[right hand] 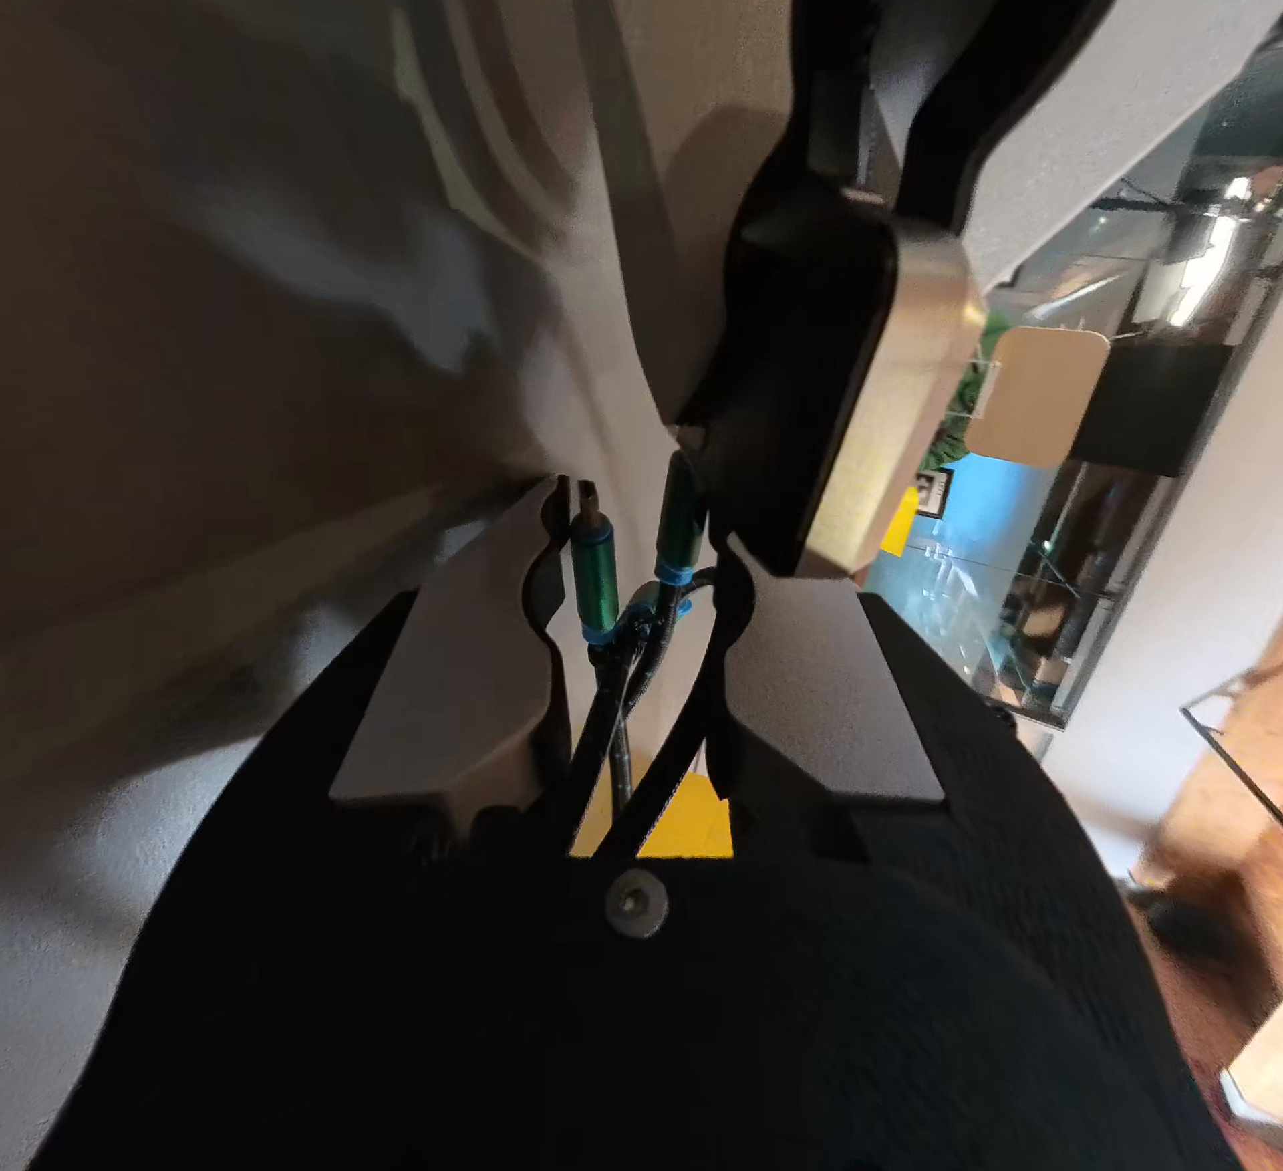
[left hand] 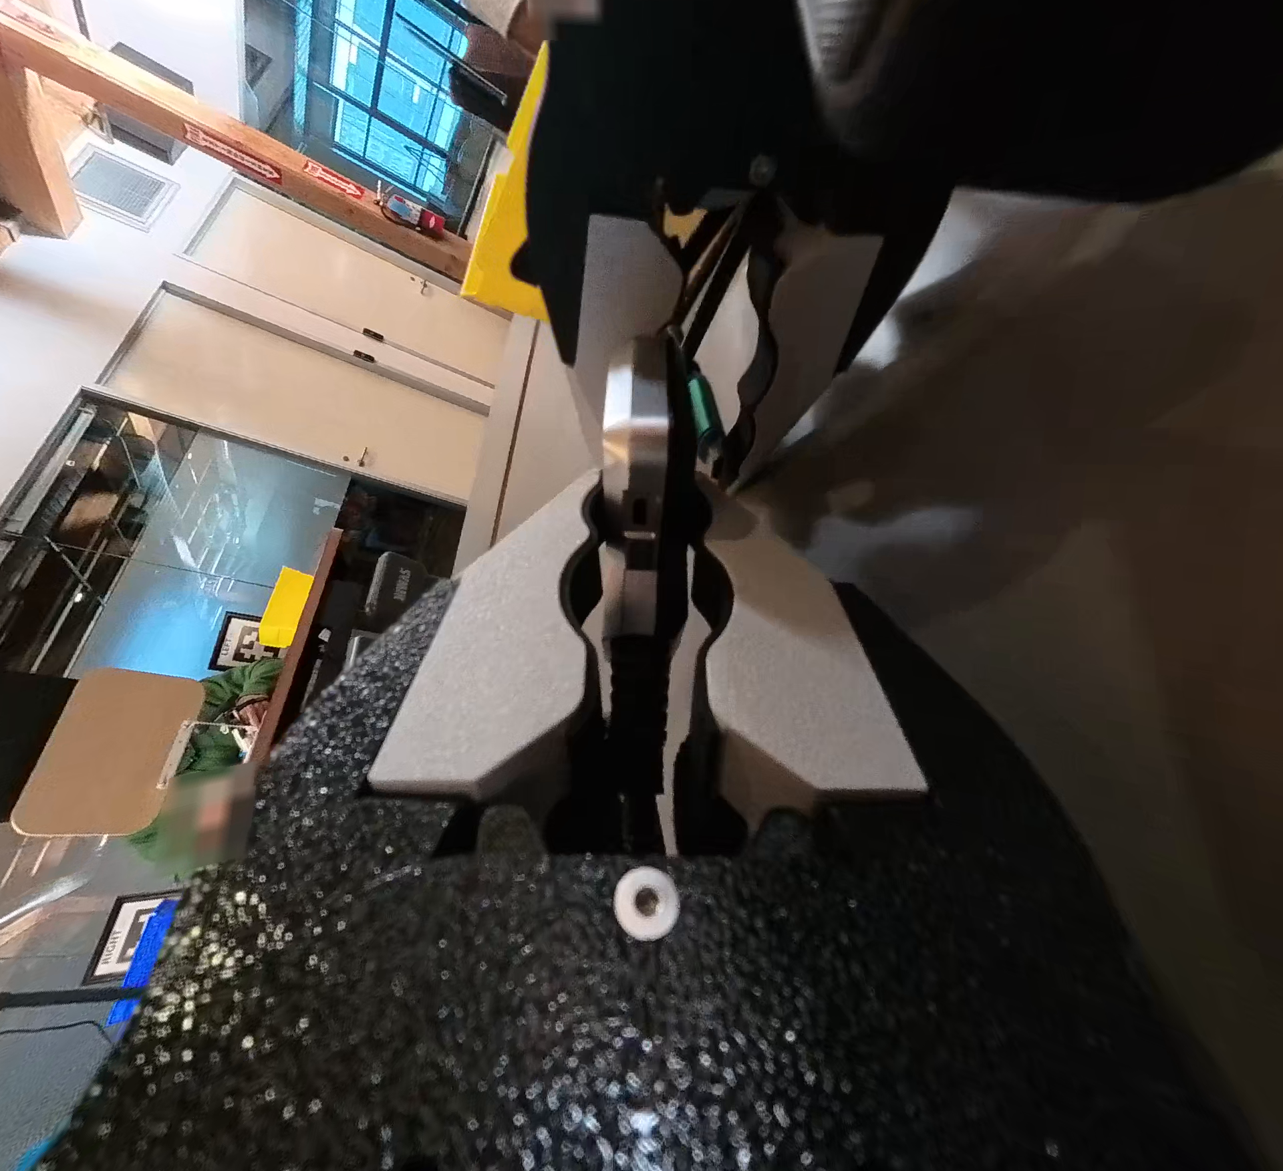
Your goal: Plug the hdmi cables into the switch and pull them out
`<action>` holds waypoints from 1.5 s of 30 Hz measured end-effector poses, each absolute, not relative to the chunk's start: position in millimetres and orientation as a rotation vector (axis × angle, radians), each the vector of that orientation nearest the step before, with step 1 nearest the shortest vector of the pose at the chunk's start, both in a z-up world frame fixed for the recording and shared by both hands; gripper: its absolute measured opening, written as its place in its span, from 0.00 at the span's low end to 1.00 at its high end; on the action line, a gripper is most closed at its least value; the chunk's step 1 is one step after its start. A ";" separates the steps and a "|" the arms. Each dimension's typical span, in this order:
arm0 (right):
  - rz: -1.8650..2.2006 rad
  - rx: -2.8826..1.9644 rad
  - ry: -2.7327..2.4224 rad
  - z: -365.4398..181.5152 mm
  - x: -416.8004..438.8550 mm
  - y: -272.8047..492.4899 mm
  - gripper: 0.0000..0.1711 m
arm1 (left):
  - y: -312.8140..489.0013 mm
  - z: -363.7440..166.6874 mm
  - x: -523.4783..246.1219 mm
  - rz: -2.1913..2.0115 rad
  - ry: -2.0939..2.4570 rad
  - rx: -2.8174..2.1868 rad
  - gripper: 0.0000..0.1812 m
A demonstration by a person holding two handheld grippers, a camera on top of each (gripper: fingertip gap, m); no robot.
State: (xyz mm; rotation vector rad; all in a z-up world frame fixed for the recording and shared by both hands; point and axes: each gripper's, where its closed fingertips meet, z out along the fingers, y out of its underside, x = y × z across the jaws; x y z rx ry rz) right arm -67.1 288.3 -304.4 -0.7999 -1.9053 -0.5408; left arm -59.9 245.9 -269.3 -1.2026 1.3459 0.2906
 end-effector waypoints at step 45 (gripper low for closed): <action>0.063 -0.819 -1.861 -311.2 -61.0 249.7 0.15 | 241.6 -304.0 -78.4 0.529 1.474 -1.269 0.11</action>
